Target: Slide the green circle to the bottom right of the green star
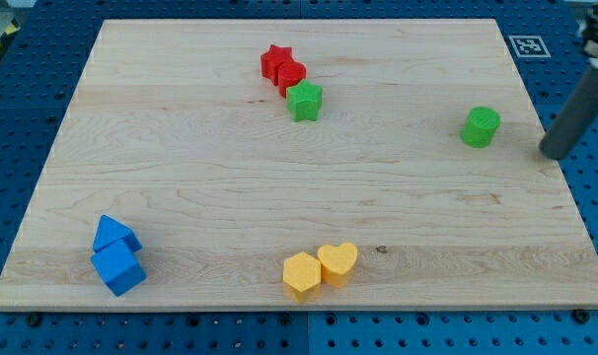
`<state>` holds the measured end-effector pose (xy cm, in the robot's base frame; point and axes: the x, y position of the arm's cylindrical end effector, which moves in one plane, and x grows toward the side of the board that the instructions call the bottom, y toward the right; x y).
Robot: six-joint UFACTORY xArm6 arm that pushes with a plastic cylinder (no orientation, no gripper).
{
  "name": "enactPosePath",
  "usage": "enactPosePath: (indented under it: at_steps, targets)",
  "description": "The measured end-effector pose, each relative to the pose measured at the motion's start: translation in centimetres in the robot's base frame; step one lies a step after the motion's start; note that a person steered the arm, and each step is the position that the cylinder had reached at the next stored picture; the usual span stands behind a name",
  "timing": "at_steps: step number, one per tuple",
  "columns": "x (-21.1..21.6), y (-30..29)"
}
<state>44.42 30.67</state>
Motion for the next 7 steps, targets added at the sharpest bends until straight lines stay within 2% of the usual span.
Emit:
enactPosePath:
  at_steps: [1, 4, 6, 7]
  targets:
    - [-2.1, -0.2]
    - [-3.3, -20.7]
    - [-2.1, -19.0]
    - [0.8, -19.2]
